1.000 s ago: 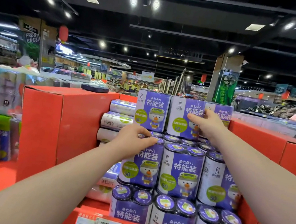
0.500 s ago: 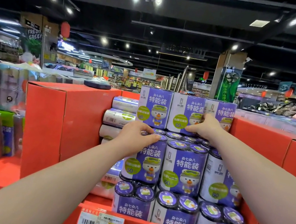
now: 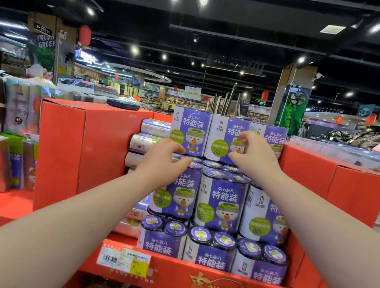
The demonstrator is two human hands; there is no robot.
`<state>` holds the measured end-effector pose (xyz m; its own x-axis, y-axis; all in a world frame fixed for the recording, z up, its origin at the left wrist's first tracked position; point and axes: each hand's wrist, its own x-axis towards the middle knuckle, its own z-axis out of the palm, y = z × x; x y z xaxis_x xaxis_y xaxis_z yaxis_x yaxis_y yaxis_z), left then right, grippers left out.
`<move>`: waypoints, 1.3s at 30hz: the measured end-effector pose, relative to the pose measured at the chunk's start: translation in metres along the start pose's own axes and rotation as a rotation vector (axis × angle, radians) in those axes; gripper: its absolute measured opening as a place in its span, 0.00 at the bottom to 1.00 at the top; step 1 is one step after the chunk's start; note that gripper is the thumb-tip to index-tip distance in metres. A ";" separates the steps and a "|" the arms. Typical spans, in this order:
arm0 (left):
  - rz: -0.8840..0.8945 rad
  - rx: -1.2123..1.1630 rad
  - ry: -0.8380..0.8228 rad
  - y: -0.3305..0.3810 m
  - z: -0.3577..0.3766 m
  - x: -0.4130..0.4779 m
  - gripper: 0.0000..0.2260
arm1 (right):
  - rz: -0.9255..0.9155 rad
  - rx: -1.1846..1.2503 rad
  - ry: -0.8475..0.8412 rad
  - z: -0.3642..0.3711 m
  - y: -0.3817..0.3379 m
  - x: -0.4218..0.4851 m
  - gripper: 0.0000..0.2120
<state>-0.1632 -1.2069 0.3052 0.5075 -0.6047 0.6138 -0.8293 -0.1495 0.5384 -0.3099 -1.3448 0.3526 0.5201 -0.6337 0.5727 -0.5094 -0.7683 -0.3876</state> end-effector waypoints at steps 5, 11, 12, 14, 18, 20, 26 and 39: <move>0.078 0.121 0.054 0.005 -0.002 -0.039 0.11 | -0.228 -0.088 -0.062 0.003 -0.017 -0.047 0.17; -0.028 0.341 -0.107 -0.006 -0.003 -0.102 0.15 | -0.383 -0.093 -0.240 0.029 -0.035 -0.099 0.15; -0.051 0.392 -0.152 -0.010 -0.003 -0.114 0.15 | -0.404 -0.100 -0.280 0.036 -0.038 -0.109 0.15; -0.097 0.479 -0.238 -0.016 -0.005 -0.140 0.18 | -0.460 -0.145 -0.355 0.051 -0.043 -0.130 0.15; -0.151 0.595 -0.377 -0.031 -0.014 -0.188 0.19 | -0.544 -0.235 -0.495 0.077 -0.050 -0.176 0.16; -0.162 0.625 -0.425 -0.037 -0.019 -0.210 0.19 | -0.593 -0.262 -0.543 0.086 -0.055 -0.197 0.18; -0.278 0.624 -0.470 -0.047 -0.044 -0.283 0.13 | -0.666 -0.267 -0.666 0.106 -0.081 -0.259 0.15; -0.736 0.627 -0.507 -0.069 -0.182 -0.541 0.17 | -0.804 -0.133 -0.917 0.131 -0.191 -0.473 0.18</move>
<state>-0.3381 -0.7270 0.0406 0.8920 -0.4347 -0.1243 -0.4069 -0.8917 0.1982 -0.3683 -0.9101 0.0616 0.9811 0.1462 -0.1268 0.1407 -0.9887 -0.0512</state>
